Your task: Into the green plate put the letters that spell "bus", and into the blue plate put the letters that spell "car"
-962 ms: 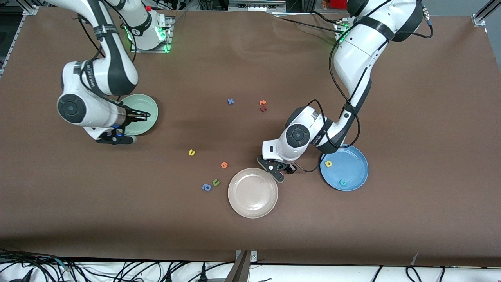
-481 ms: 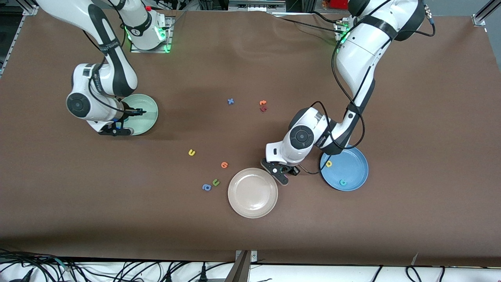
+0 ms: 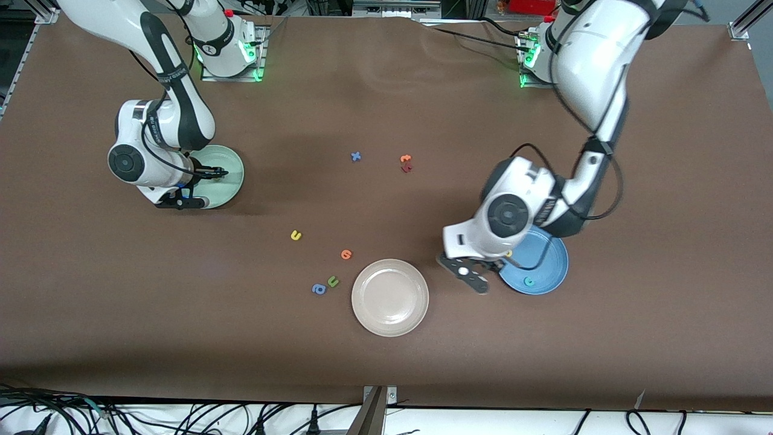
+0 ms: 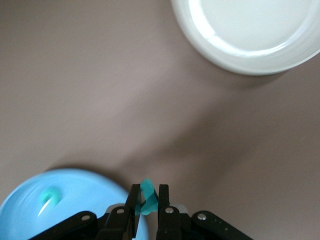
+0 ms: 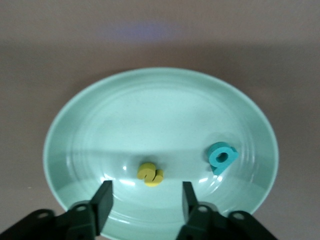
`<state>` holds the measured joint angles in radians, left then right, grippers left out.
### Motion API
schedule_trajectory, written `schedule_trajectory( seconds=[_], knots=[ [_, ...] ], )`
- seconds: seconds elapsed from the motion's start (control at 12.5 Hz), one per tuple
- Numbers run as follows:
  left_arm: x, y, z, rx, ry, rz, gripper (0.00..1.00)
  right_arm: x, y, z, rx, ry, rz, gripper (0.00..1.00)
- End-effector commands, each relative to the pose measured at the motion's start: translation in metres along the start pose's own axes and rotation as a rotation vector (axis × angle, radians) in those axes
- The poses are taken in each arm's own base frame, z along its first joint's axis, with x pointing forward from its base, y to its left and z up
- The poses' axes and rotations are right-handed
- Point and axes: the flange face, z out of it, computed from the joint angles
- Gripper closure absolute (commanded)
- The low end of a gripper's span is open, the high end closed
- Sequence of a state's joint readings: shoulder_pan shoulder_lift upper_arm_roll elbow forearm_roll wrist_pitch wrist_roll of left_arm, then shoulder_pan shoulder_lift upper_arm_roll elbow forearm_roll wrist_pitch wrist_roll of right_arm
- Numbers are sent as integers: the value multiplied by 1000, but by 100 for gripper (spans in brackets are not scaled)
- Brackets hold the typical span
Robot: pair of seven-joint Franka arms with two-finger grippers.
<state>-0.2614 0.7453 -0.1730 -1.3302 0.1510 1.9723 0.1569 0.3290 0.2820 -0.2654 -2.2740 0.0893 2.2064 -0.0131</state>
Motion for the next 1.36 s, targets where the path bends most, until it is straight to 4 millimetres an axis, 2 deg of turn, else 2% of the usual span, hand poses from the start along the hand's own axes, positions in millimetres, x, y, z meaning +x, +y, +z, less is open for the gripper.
schedule_trajectory(
  seconds=[0.0,0.08,0.16,0.24,0.32,0.48,0.64,0.8,0.96,1.04,1.2,1.28],
  knots=[
    [-29,-45,8,0,-86,-33,83,7,-17,-65,15,27,30,1],
    [-40,-59,23,-13,-119,-53,79,14,-47,-84,12,61,37,1],
    [-48,-69,32,-21,-138,-68,65,18,-68,-94,16,84,77,1],
    [-51,-71,35,-22,-146,-71,27,23,-96,-101,16,103,109,1],
    [-51,-69,32,-22,-147,-69,0,30,-121,-103,17,120,140,1],
    [-50,-63,10,-19,-145,-66,0,52,-157,-100,16,144,192,1],
    [-60,-56,-40,-11,-149,-74,0,68,-194,-78,20,199,218,1],
    [-77,-59,-96,12,-126,-114,0,81,-217,-46,36,265,239,1],
    [-92,-61,-147,45,-73,-244,0,91,-224,-27,54,314,263,1],
    [-101,-55,-174,55,-52,-319,0,95,-225,-19,62,332,265,1],
    [-126,-53,-224,75,-24,-393,0,103,-228,-14,78,361,287,1],
    [-144,-62,-248,87,5,-434,0,104,-229,-11,77,360,291,2]
  ],
)
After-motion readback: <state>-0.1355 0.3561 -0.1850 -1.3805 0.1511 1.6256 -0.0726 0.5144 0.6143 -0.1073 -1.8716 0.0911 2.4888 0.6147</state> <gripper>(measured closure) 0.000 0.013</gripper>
